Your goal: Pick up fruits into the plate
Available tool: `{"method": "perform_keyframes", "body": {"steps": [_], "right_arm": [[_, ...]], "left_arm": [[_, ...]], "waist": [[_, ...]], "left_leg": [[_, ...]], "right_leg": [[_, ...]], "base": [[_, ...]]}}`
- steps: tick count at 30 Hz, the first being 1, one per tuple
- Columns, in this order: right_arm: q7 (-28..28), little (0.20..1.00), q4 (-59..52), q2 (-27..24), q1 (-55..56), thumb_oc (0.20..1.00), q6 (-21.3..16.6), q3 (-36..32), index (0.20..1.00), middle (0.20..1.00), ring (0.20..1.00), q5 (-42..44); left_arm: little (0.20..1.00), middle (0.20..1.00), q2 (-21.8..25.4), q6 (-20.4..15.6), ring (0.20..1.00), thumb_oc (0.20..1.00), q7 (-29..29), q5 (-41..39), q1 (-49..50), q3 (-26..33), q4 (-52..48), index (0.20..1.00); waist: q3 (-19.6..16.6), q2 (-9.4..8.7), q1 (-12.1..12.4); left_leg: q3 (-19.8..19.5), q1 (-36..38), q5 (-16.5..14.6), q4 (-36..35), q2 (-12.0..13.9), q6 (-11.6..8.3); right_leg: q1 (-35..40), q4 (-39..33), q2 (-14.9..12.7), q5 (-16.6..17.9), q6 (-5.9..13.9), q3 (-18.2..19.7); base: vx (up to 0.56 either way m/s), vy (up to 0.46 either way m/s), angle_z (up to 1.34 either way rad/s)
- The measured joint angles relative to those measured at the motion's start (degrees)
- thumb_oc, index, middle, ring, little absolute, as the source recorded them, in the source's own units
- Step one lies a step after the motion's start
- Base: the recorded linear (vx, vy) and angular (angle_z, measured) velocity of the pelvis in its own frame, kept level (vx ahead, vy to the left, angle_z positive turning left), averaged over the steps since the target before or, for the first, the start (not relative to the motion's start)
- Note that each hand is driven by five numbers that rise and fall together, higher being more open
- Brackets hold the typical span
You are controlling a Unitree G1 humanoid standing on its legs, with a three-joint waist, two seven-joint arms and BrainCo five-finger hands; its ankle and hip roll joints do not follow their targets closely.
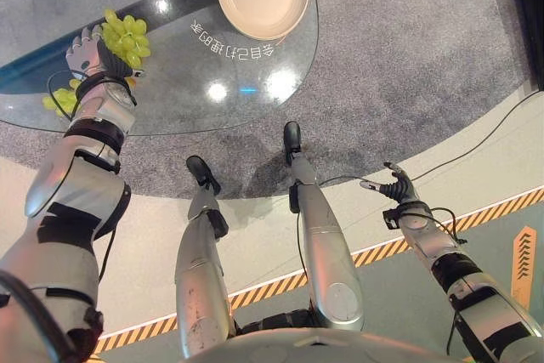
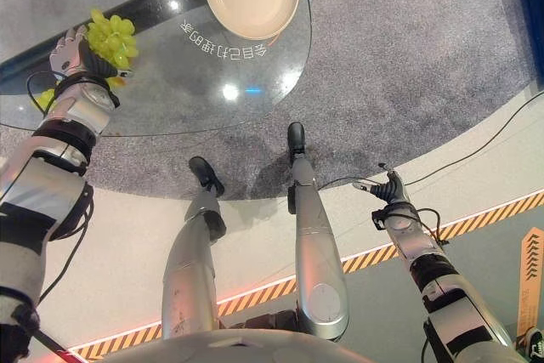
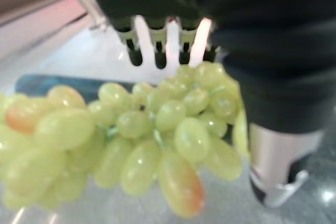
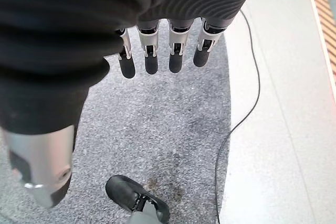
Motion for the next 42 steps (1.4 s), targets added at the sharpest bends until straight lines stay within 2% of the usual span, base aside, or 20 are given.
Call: {"method": "perform_keyframes", "body": {"steps": [7,15,20,22,23,24,25,29,37,42], "right_arm": [[0.1,1.000,-0.7,-0.1,-0.1,1.000,0.0,0.0,1.000,1.000,1.000,-0.2],[1.1,1.000,-0.1,-0.7,-0.2,1.000,-0.2,0.1,1.000,1.000,1.000,0.0],[1.0,1.000,0.2,-0.7,-0.3,1.000,-1.0,0.5,1.000,1.000,1.000,0.5],[1.0,1.000,0.3,-0.8,-1.0,1.000,-1.4,1.4,1.000,1.000,1.000,0.8],[1.0,1.000,0.2,-1.0,-1.5,1.000,-1.8,1.4,1.000,1.000,1.000,1.1],[1.0,1.000,0.2,-1.1,-1.7,1.000,-2.0,1.4,1.000,1.000,1.000,1.1],[1.0,1.000,0.0,-1.4,-1.9,1.000,-2.6,1.7,1.000,1.000,1.000,1.2],[0.9,1.000,-0.6,-1.5,-2.6,1.000,-3.7,2.8,1.000,1.000,1.000,2.7],[0.0,1.000,-4.9,-1.5,-2.6,1.000,-3.8,3.0,1.000,1.000,1.000,2.8],[0.0,1.000,-7.3,-1.4,-2.6,1.000,-2.6,3.5,1.000,1.000,1.000,2.7]], "left_arm": [[1.000,1.000,0.2,2.4,1.000,1.000,-1.6,-0.8,-1.2,0.6,1.5,1.000],[1.000,1.000,0.7,2.5,1.000,1.000,2.3,-0.1,-1.9,0.8,4.0,1.000],[1.000,1.000,0.7,3.0,1.000,1.000,4.2,4.4,-2.4,0.7,4.6,1.000],[1.000,1.000,1.1,3.8,1.000,1.000,4.7,6.0,-2.9,0.6,4.6,1.000],[0.787,0.787,1.3,4.3,0.787,0.787,4.9,7.1,-2.6,0.6,4.7,0.787],[0.523,0.523,1.2,4.5,0.523,0.523,5.1,7.4,-3.0,0.6,4.8,0.523],[0.200,0.200,1.0,4.9,0.200,0.200,5.3,7.6,-2.7,0.6,4.7,0.200],[0.200,0.200,0.5,5.1,0.200,0.200,6.4,9.3,-2.9,0.5,5.0,0.200],[0.200,0.200,1.8,5.1,0.200,0.200,6.2,9.5,-3.0,0.5,5.0,0.200],[0.200,0.200,1.9,2.6,0.200,0.200,6.3,5.0,-0.3,0.6,5.0,0.200]], "waist": [[-0.4,-0.67,-0.4],[-1.5,-2.24,-0.3],[-2.1,-2.96,-0.3],[-2.4,-3.16,-0.2],[-2.5,-3.22,-0.2],[-2.5,-3.33,-0.2],[-2.9,-3.46,-0.2],[-3.8,-4.16,-0.2],[-3.8,-4.17,-0.1],[-3.8,-4.22,-0.3]], "left_leg": [[-0.1,-1.6,-1.9,3.2,0.7,-0.06],[-0.8,-4.8,-3.2,6.6,1.6,-0.33],[-1.0,-7.1,-3.6,8.5,2.1,-0.13],[-1.4,-8.2,-4.2,9.4,2.4,-0.62],[-1.7,-8.8,-4.7,10.5,2.8,-0.60],[-1.6,-8.8,-4.8,10.6,2.8,-0.71],[-1.7,-9.2,-5.0,11.0,3.0,-0.81],[-2.1,-10.1,-4.9,10.9,3.3,-0.69],[-2.3,-10.0,-4.9,10.8,3.2,-0.71],[-2.2,-7.6,-4.9,10.3,3.2,-0.64]], "right_leg": [[-0.3,0.0,0.2,0.0,0.00,0.1],[-2.3,0.9,0.7,0.0,-0.03,0.2],[-4.2,1.6,1.1,0.2,-0.24,0.3],[-4.9,1.6,1.4,0.2,-0.28,0.4],[-5.0,1.5,1.7,0.3,-0.31,0.3],[-5.0,1.6,1.7,0.2,-0.33,0.4],[-5.2,1.5,1.8,0.2,-0.34,0.4],[-6.0,1.4,2.2,0.5,-0.60,0.3],[-5.8,1.4,2.2,0.6,-0.69,0.2],[-3.6,1.3,2.2,0.6,-0.70,0.2]], "base": [[0.00,0.000,-0.03],[0.00,-0.004,-0.02],[-0.04,-0.025,-0.03],[0.02,-0.036,-0.07],[-0.09,-0.085,-0.07],[-0.09,-0.091,-0.08],[-0.02,-0.083,-0.04],[-0.01,-0.056,-0.03],[0.00,-0.005,0.00],[0.00,0.000,0.00]]}}
